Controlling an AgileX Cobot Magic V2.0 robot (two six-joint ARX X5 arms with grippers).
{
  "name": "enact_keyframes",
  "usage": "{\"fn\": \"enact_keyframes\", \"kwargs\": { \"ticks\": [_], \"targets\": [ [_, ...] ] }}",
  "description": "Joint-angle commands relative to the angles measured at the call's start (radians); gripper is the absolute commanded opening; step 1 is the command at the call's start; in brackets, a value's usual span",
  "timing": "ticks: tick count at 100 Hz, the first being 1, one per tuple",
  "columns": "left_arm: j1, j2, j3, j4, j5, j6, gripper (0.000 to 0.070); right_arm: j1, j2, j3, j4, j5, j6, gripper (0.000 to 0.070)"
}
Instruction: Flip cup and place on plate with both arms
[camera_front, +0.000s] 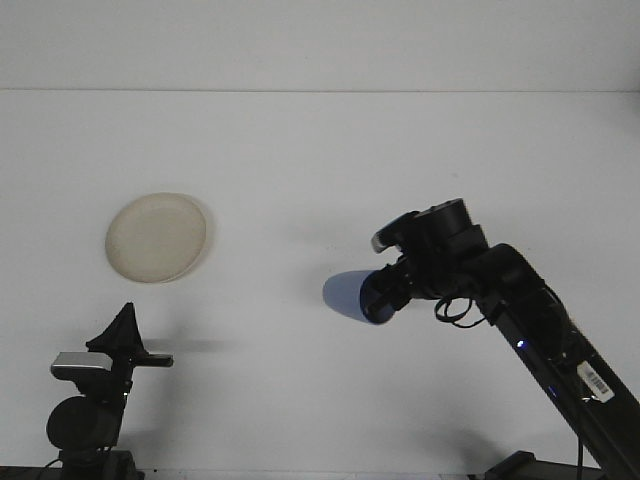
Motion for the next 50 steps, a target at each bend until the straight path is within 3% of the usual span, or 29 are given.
{"fn": "enact_keyframes", "kwargs": {
  "ticks": [1,17,37,50],
  "targets": [
    [-0.001,-0.002,-0.018,0.012,-0.003,-0.006,0.0014,0.074,0.039,0.035,-0.034,0.024,-0.017,0.0000],
    [-0.001,-0.002,-0.018,0.012,-0.003,-0.006,0.0014,0.195,0.108,0.074,-0.140,0.085,-0.010,0.0000],
    [-0.001,-0.002,-0.018,0.012,-0.003,-0.007,0.0014,0.285,0.217,0.127,-0.250,0.212,-0.010,0.0000],
    [-0.001,-0.002,-0.018,0.012,-0.003,-0.082,0.0014,0.306,0.280,0.141,-0.255,0.211,-0.010,0.0000]
  ]
}}
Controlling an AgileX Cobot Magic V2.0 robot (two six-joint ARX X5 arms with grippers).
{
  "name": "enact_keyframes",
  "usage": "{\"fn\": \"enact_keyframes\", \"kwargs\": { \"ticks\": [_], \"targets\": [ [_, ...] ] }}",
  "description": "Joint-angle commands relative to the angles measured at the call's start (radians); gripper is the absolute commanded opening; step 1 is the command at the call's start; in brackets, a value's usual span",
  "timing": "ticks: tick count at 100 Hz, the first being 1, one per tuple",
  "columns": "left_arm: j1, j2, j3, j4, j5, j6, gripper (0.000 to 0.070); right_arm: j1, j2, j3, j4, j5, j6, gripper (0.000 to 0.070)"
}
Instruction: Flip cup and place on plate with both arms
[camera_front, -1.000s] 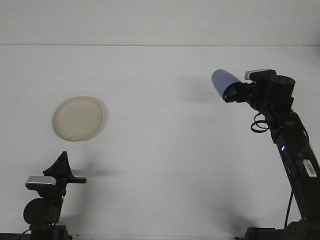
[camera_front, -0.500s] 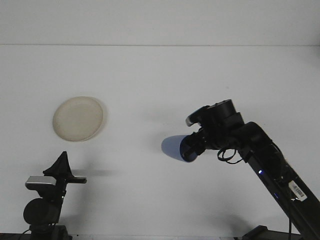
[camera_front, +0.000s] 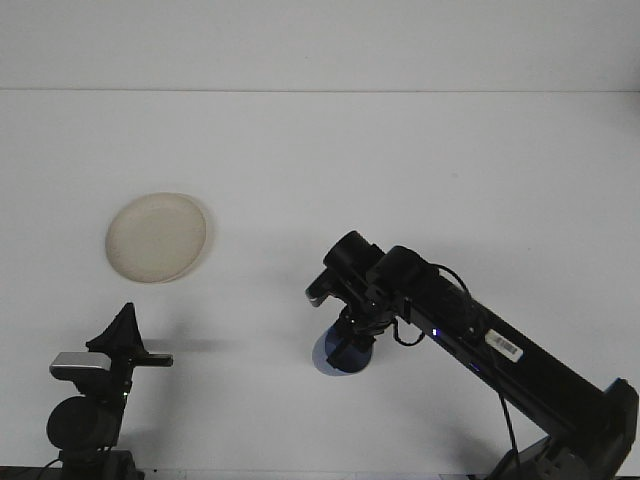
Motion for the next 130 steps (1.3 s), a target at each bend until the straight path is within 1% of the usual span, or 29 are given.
{"fn": "enact_keyframes", "kwargs": {
  "ticks": [1,16,35,37,41,51,55,67,89,98,102,108,117,130],
  "targets": [
    [-0.001,-0.002,-0.018,0.012,-0.003,-0.058,0.0014,0.015,0.043,0.026,0.005,0.001,-0.005,0.0000],
    [-0.001,-0.002,-0.018,0.012,-0.003,-0.108,0.0014,0.019,0.113,0.026,0.003,0.006,-0.006,0.0000],
    [-0.001,-0.002,-0.018,0.012,-0.003,-0.107,0.0014,0.019,0.171,0.026,0.010,0.005,-0.008,0.0000],
    [-0.001,-0.002,-0.018,0.011,-0.003,-0.108,0.0014,0.019,0.172,0.026,0.011,0.005,-0.008,0.0010],
    [-0.001,-0.002,-0.018,0.011,-0.003,-0.108,0.0014,0.019,0.172,0.026,0.015,0.006,-0.010,0.0061],
    [-0.001,-0.002,-0.018,0.012,-0.003,-0.108,0.0014,0.024,0.172,0.027,0.045,0.000,-0.011,0.0306],
    [-0.001,-0.002,-0.018,0.013,-0.003,-0.119,0.0014,0.024,0.167,0.029,0.047,-0.005,-0.011,0.0347],
    [-0.001,-0.002,-0.018,0.012,-0.003,-0.206,0.0014,0.015,0.153,0.077,0.019,-0.009,-0.013,0.0348],
    [-0.001,-0.002,-0.007,0.020,-0.003,-0.473,0.0013,-0.017,0.055,0.216,0.006,-0.012,-0.033,0.0348],
    [-0.001,-0.002,0.008,0.021,-0.002,-0.569,0.0011,-0.051,-0.024,0.223,0.073,-0.010,-0.028,0.0348],
    [-0.001,-0.002,0.016,0.020,0.010,-0.605,0.0011,-0.073,-0.063,0.222,0.101,-0.008,-0.028,0.0348],
    [-0.001,-0.002,0.031,0.020,0.052,-0.632,0.0011,-0.111,-0.121,0.221,0.134,-0.006,-0.028,0.0348],
    [-0.001,0.000,0.071,0.010,0.159,-0.634,0.0012,-0.176,-0.212,0.197,0.178,-0.006,-0.027,0.0348],
    [-0.001,0.032,0.168,-0.073,0.271,-0.624,0.0013,-0.270,-0.381,0.053,0.314,-0.006,-0.010,0.0347]
  ]
}}
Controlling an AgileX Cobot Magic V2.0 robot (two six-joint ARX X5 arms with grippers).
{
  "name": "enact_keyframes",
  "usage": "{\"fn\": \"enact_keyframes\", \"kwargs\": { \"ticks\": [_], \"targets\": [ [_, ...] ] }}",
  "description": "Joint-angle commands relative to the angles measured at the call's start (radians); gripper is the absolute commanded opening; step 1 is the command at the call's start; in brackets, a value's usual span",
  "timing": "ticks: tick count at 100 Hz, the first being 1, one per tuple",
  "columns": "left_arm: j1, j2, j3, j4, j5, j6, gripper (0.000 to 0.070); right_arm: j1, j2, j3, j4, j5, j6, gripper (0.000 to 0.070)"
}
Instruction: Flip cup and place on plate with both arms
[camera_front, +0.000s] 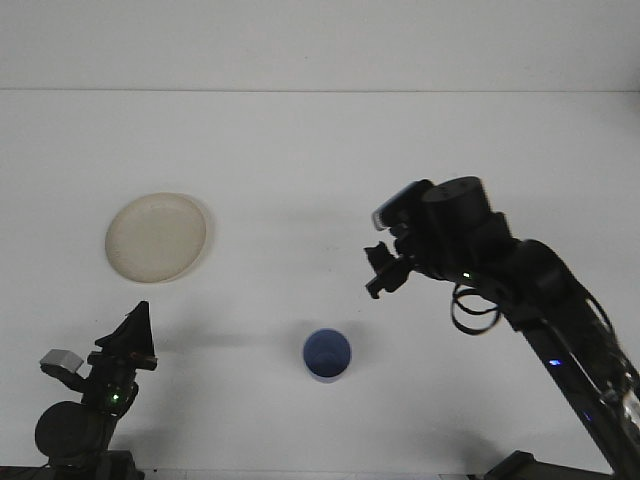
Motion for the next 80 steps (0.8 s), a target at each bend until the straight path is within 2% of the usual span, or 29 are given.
{"fn": "enact_keyframes", "kwargs": {
  "ticks": [1,6,12,32,46,51,62,66,70,80],
  "targets": [
    [-0.001,0.024,0.058,-0.038,0.049,-0.008,0.0014,-0.031,-0.079,-0.078,0.073,-0.003,0.008,0.0347],
    [-0.001,0.060,0.112,-0.096,0.077,0.011,0.0014,-0.067,-0.153,-0.169,0.148,-0.002,0.019,0.0347],
    [-0.001,0.121,0.184,-0.166,0.118,0.068,0.0014,-0.109,-0.249,-0.292,0.243,0.000,0.039,0.0347],
    [-0.012,0.423,0.464,-0.421,0.218,0.322,0.0014,-0.214,-0.545,-0.690,0.512,0.001,0.082,0.0347],
    [-0.052,0.654,0.652,-0.605,0.279,0.480,0.0027,-0.243,-0.689,-0.892,0.624,0.003,0.113,0.0347],
    [-0.076,0.728,0.706,-0.656,0.309,0.526,0.0102,-0.249,-0.723,-0.945,0.641,0.005,0.120,0.0347],
    [-0.142,0.868,0.805,-0.744,0.323,0.576,0.0393,-0.255,-0.765,-1.022,0.636,0.007,0.127,0.0347],
    [-0.172,0.911,0.835,-0.771,0.323,0.589,0.0473,-0.255,-0.772,-1.039,0.630,0.007,0.127,0.0347],
    [-0.202,0.953,0.863,-0.800,0.323,0.603,0.0512,-0.255,-0.774,-1.051,0.626,0.007,0.127,0.0347],
    [-0.284,1.051,0.927,-0.865,0.323,0.637,0.0515,-0.255,-0.776,-1.061,0.616,0.007,0.126,0.0347]
  ]
}}
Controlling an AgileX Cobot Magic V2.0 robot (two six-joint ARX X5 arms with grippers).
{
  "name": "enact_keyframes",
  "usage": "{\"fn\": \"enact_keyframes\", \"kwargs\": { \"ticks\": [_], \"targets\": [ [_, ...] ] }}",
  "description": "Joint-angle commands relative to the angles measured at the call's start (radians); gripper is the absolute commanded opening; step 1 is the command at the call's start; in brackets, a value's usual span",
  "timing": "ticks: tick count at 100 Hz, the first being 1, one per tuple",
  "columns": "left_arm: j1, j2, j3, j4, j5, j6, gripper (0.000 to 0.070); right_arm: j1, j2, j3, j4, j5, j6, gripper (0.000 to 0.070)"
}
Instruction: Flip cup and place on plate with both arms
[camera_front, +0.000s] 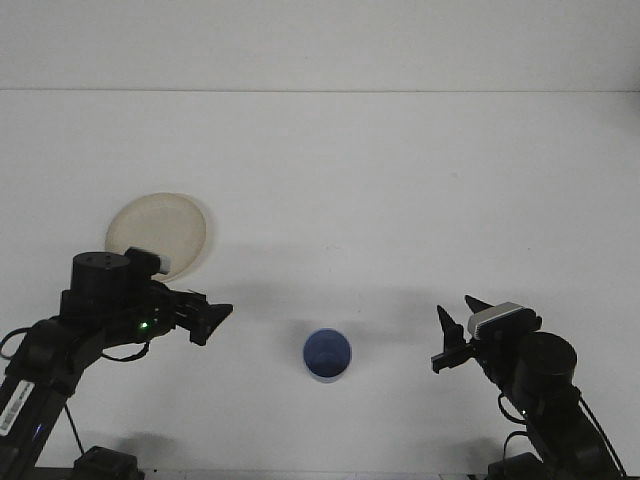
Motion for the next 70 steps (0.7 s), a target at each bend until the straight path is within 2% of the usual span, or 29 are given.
{"fn": "enact_keyframes", "kwargs": {
  "ticks": [1,25,57,70],
  "targets": [
    [-0.045,0.059,0.048,-0.030,0.010,0.060,0.0515,0.002,-0.002,0.003,0.011,0.003,0.013,0.0347],
    [-0.249,0.253,0.152,-0.077,-0.024,0.063,0.0503,0.002,-0.002,0.003,0.011,0.003,0.005,0.0347],
    [-0.463,0.451,0.222,-0.016,-0.212,0.035,0.0504,0.002,-0.002,0.003,0.011,0.002,0.004,0.0347],
    [-0.510,0.510,0.223,0.058,-0.222,-0.013,0.0503,0.002,-0.002,0.003,0.011,0.000,0.004,0.0347]
  ]
}}
